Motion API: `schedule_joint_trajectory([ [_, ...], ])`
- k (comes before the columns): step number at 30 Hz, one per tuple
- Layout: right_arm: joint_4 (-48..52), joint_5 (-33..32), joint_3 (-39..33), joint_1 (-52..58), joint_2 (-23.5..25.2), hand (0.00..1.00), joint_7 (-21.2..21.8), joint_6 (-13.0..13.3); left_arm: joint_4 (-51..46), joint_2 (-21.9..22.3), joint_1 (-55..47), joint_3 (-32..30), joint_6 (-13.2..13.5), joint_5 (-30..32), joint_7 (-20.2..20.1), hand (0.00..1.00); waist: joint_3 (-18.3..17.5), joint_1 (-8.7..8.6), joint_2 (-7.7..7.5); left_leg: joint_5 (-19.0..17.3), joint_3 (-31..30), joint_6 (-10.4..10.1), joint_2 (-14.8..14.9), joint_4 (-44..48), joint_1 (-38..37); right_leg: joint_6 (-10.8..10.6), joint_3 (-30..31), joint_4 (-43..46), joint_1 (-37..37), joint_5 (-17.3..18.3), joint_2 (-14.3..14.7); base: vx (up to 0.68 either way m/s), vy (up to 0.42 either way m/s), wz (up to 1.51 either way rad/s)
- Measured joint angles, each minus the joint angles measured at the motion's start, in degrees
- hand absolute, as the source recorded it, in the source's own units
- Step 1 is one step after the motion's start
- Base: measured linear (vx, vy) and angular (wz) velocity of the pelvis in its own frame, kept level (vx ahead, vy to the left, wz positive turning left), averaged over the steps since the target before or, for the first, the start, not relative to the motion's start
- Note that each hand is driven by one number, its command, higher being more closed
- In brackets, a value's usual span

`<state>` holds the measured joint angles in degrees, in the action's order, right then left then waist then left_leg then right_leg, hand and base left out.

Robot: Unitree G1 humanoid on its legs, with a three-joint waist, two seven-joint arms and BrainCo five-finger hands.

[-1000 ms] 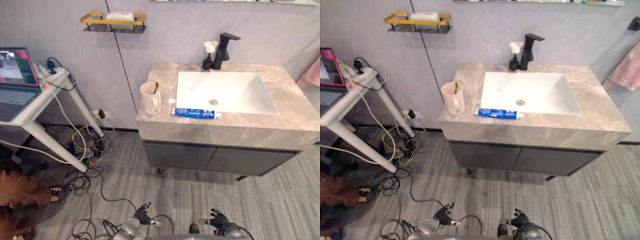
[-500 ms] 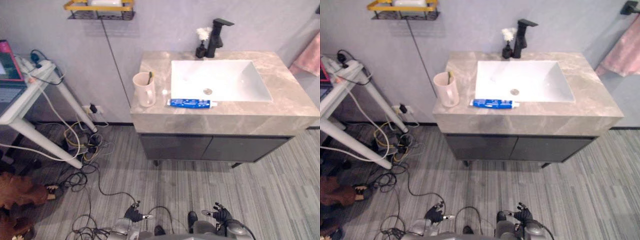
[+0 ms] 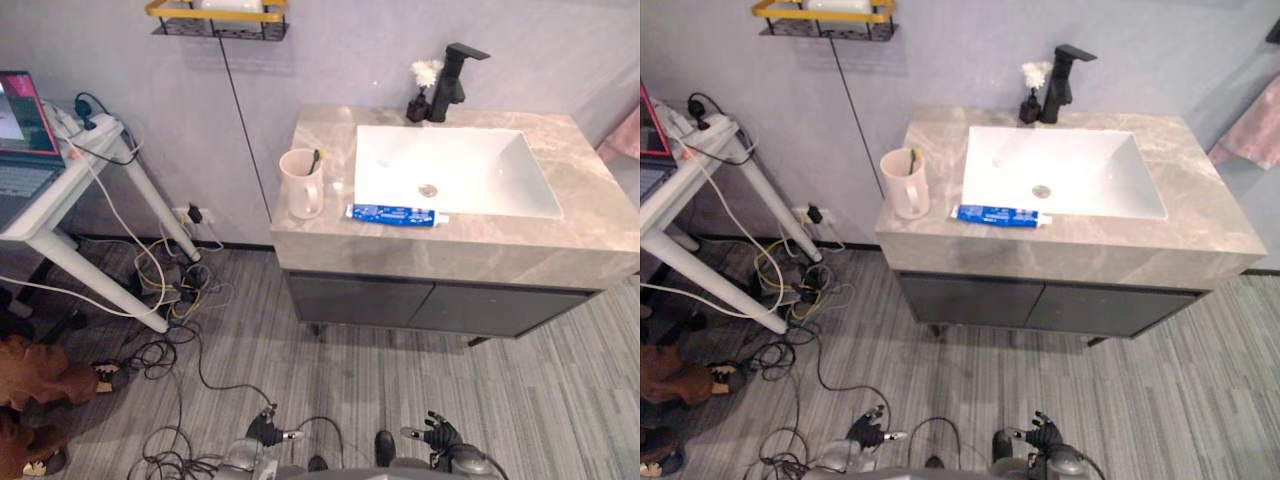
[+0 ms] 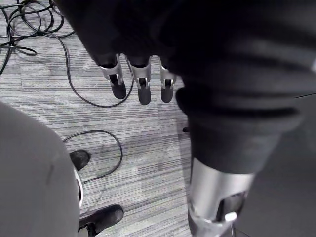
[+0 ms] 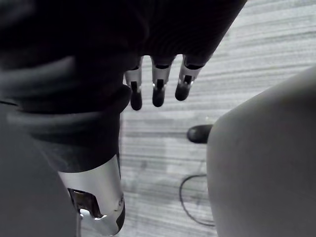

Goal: Organize washtable

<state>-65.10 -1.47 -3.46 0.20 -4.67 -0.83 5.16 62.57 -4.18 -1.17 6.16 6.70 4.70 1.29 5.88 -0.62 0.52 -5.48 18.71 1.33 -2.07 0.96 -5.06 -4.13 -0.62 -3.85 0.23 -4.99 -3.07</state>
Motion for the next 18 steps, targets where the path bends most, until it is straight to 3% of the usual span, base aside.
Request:
schedule_joint_trajectory([
  [7, -0.4, 0.0, 0.1, 0.0, 0.0, 0.0, 0.0, 0.0, -0.1, -0.2, 0.0, 0.1, 0.0, 0.6, 0.1, 0.0, -0.1, 0.06, -0.21, 0.0, -0.5, -0.1, 1.0, 0.8, -1.3, 1.1, 0.0, 0.6, 1.4, 0.8, 0.9, -0.04, -0.055, -0.01],
  [9, -0.4, 0.0, 0.7, 0.0, 0.1, 0.0, 0.0, 0.0, -0.3, -0.5, 0.0, 0.6, 0.0, 0.7, 0.1, 0.0, 0.0, 0.27, -0.7, -1.0, -0.8, -1.5, 1.8, 4.4, -0.1, 1.9, 0.1, 3.5, 0.5, 2.6, 0.9, -0.08, -0.059, -0.01],
  [12, -0.4, -0.1, 2.2, 0.1, 0.1, 0.0, 0.0, 0.7, -3.7, -1.2, 0.0, 1.0, 0.0, 1.1, 0.2, 0.0, 1.2, 1.71, -2.11, -2.2, -3.0, -3.3, 3.3, 19.2, 5.7, 1.9, 0.9, 10.6, -1.8, 6.6, -0.1, -0.13, -0.08, -0.09],
  [14, -0.3, -0.1, 2.1, 0.1, -0.3, 0.0, -0.1, 1.0, -5.6, -1.1, -0.1, 1.2, 0.0, 1.3, 0.3, 0.0, 2.1, 1.87, -1.54, -2.0, -4.4, -3.4, 4.3, 26.1, 8.5, 1.7, 0.8, 13.0, -1.5, 7.9, -0.2, -0.12, -0.025, 0.02],
  [15, 0.0, -0.1, 1.8, 0.1, -0.5, 0.0, -0.2, 1.0, -6.4, -0.9, -0.3, 1.2, 0.0, 1.5, 0.4, 0.0, 2.5, 2.02, -1.22, -1.7, -4.6, -4.0, 4.5, 27.8, 8.9, 2.0, 0.9, 14.3, -1.6, 8.4, -0.2, -0.13, 0.01, 0.0],
  [17, 0.5, -0.1, 1.3, 0.1, -0.9, 0.0, -0.2, 1.0, -8.0, -0.5, -0.1, 1.2, 0.0, 1.7, 0.4, 0.0, 3.4, 2.29, -1.25, 0.8, -4.5, -7.6, 4.4, 31.5, 10.9, 2.3, 1.4, 15.7, -2.3, 8.6, -1.2, -0.12, 0.024, -0.03],
  [18, 1.0, 0.0, 1.2, 0.3, -1.3, 0.0, -0.2, 1.0, -9.3, -0.1, 0.3, 1.3, 0.1, 1.7, 0.4, 0.0, 4.0, 2.97, -1.71, 4.6, -4.5, -8.3, 4.0, 34.5, 13.9, 2.5, 3.2, 15.9, -3.5, 8.5, -1.7, -0.11, 0.01, 0.0],
])
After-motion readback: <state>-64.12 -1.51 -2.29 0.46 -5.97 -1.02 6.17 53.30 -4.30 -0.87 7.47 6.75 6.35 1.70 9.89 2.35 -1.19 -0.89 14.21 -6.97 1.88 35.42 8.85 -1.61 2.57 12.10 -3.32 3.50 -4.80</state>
